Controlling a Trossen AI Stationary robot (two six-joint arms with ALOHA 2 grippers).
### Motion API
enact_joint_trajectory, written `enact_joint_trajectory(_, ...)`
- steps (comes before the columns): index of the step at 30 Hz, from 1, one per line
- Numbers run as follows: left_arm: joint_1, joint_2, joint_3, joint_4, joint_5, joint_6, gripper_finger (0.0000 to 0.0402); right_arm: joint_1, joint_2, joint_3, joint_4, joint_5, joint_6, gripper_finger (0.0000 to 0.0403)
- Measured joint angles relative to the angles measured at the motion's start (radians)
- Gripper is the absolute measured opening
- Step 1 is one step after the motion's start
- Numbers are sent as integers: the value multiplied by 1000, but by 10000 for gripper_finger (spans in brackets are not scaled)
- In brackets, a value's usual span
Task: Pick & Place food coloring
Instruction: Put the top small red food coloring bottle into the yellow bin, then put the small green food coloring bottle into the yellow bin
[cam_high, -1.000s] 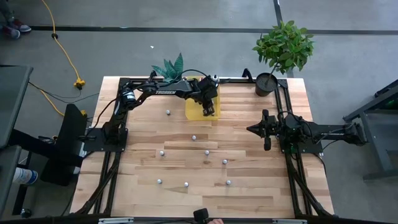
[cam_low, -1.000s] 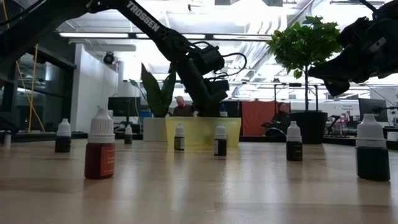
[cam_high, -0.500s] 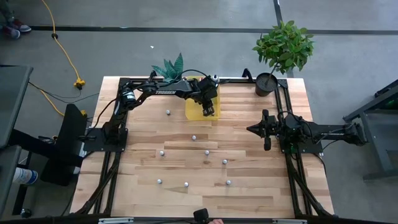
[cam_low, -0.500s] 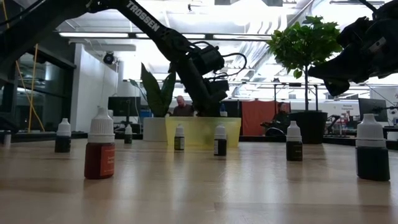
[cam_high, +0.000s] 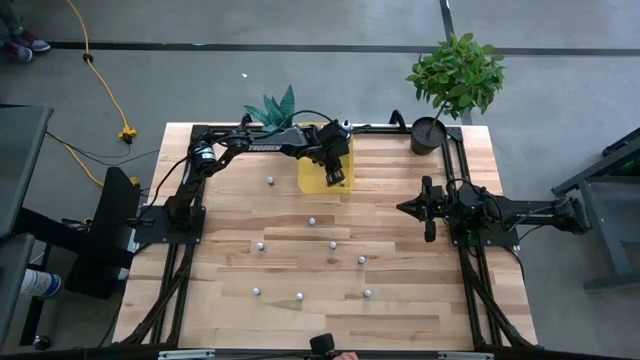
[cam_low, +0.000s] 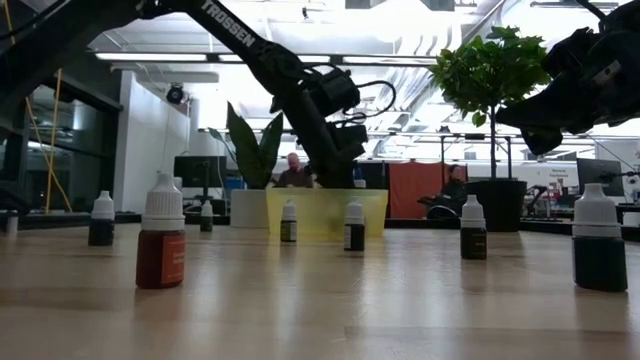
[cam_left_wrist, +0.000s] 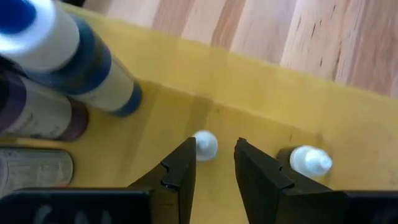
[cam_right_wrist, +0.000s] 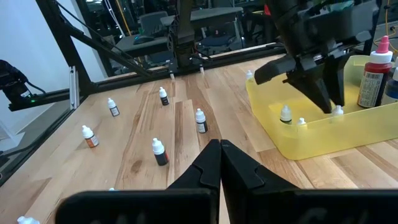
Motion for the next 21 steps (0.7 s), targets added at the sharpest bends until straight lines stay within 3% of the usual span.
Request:
enact_joint_trajectory(10, 5, -55, 0, 9, -17, 22, 105, 0, 0, 0, 0, 0, 0, 0)
enact_joint_trajectory(21, 4, -230, -1, -124, 2, 11, 116, 0, 0, 0, 0, 0, 0, 0)
